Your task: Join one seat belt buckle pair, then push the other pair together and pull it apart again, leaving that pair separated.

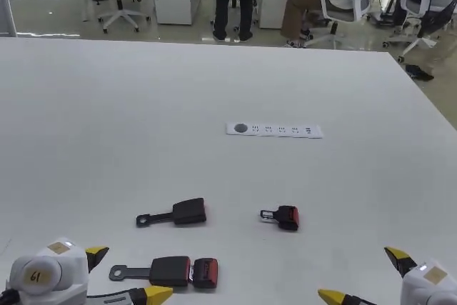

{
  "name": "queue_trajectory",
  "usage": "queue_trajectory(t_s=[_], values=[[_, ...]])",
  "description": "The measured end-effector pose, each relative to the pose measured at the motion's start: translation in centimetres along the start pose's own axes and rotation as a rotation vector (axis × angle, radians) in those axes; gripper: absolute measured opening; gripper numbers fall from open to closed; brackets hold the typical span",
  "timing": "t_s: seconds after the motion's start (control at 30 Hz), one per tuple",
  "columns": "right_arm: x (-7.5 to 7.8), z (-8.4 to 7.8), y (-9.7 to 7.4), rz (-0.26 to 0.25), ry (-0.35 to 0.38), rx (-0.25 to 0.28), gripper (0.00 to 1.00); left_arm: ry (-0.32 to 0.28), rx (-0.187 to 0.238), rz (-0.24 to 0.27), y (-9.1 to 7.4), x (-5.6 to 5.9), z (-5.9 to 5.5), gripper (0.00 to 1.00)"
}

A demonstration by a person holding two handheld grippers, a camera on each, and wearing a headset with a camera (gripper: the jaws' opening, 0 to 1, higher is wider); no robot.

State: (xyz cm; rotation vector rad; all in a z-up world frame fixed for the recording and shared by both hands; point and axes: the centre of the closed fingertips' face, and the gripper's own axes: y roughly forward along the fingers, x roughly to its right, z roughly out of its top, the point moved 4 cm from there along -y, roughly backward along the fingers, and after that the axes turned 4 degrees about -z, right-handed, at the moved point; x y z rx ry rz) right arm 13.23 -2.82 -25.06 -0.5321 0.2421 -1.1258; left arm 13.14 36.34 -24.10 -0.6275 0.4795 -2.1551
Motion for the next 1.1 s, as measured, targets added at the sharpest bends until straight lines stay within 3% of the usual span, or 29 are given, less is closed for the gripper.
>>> queue_trajectory(t_s=[1.1], values=[[0.00, -0.05, 0.18, -0.006, -0.003, -0.006, 0.97, 0.005, 0.009, 0.000, -0.20, -0.29, 0.23, 0.98]])
